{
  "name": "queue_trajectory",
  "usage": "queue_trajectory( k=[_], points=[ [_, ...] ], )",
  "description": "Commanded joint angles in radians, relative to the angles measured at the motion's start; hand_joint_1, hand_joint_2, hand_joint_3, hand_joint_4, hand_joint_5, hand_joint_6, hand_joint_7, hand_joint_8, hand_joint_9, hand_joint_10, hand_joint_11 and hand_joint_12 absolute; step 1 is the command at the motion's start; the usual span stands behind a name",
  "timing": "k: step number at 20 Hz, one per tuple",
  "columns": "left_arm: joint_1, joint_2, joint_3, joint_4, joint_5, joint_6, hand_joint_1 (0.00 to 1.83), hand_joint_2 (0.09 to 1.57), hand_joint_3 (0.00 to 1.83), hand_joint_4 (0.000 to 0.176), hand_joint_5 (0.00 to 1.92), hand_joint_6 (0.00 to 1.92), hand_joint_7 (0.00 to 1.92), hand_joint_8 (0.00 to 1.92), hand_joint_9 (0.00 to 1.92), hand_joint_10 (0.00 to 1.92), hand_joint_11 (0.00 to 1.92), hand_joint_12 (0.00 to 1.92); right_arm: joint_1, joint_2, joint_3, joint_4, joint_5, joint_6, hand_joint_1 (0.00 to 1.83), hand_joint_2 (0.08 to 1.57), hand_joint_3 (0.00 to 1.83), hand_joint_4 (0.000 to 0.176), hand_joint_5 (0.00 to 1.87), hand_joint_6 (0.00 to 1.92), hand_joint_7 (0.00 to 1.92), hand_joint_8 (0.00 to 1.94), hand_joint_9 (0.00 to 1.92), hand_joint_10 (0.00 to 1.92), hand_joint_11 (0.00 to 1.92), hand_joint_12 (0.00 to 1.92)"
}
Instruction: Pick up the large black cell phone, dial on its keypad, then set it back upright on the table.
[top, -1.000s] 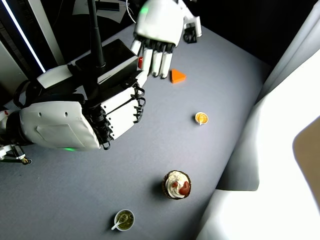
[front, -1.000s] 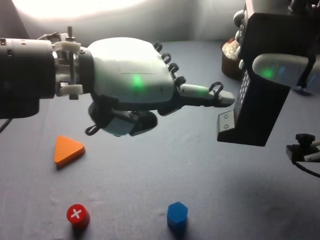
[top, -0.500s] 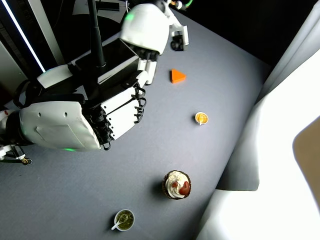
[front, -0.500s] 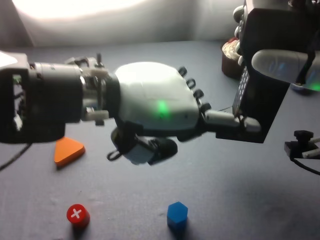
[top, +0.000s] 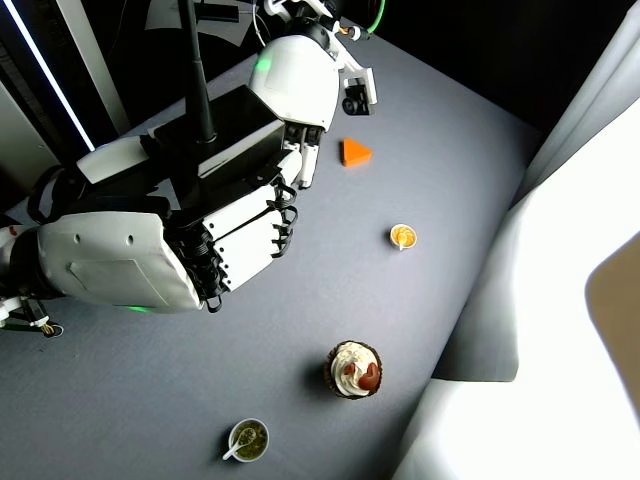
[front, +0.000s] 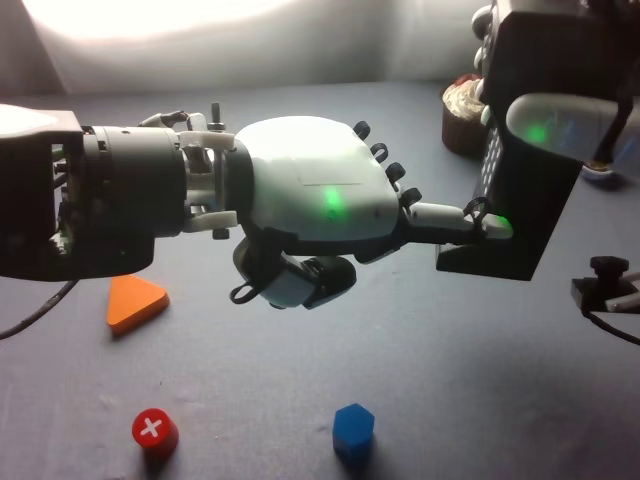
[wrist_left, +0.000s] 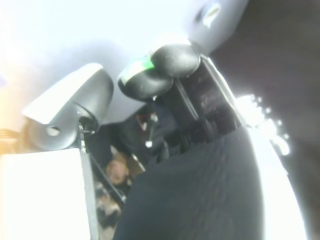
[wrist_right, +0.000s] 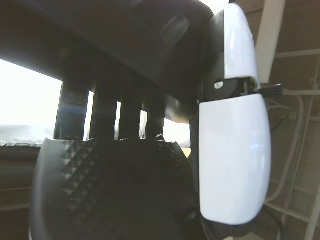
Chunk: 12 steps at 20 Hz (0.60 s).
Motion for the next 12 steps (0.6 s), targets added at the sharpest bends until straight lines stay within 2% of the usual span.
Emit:
queue_trajectory(
  k=[1,2,4,6,7,12],
  points=[
    [-0.022,0.02,0.004,-0.048,-0.052,0.001,1.3,1.05,0.57,0.09,0.0,0.0,0.63,1.73,0.88,1.92,0.83,1.92,0.016,0.008,-0.001,0.012,0.145,0.027,1.38,1.11,0.0,0.0,1.0,0.73,0.93,1.06,0.96,1.27,0.97,1.25],
    [-0.023,0.035,0.007,-0.063,-0.067,0.001,1.3,1.07,0.51,0.089,0.0,0.0,0.63,1.72,0.87,1.92,0.83,1.92,0.016,0.008,-0.001,0.012,0.145,0.027,1.38,1.11,0.0,0.0,1.01,0.74,0.92,1.07,0.95,1.27,0.94,1.25],
    [-0.036,0.078,0.011,-0.064,-0.076,-0.01,1.3,1.05,0.56,0.078,0.0,0.0,0.63,1.74,0.89,1.92,0.85,1.92,0.017,0.008,-0.001,0.012,0.145,0.026,1.38,1.12,0.0,0.0,0.99,0.75,0.9,1.11,0.93,1.3,0.92,1.26],
    [-0.042,0.11,0.02,-0.064,-0.078,-0.012,1.31,1.02,0.6,0.085,0.0,0.0,0.65,1.73,0.93,1.92,0.87,1.92,0.018,0.008,-0.001,0.012,0.145,0.026,1.38,1.13,0.0,0.0,0.97,0.76,0.88,1.15,0.93,1.3,0.95,1.21],
    [-0.043,0.118,0.03,-0.064,-0.086,-0.013,1.31,1.0,0.64,0.082,0.0,0.0,0.65,1.73,0.93,1.92,0.87,1.92,0.019,0.009,0.0,0.012,0.145,0.026,1.38,1.13,0.0,0.0,0.98,0.76,0.89,1.15,0.93,1.29,0.95,1.19],
    [-0.041,0.077,0.087,-0.064,-0.066,-0.014,1.31,1.01,0.63,0.085,0.0,0.0,0.65,1.73,0.92,1.92,0.87,1.92,0.024,0.009,0.003,0.011,0.142,0.026,1.38,1.12,0.0,0.0,0.97,0.77,0.9,1.12,0.97,1.23,1.0,1.14]
  ],
)
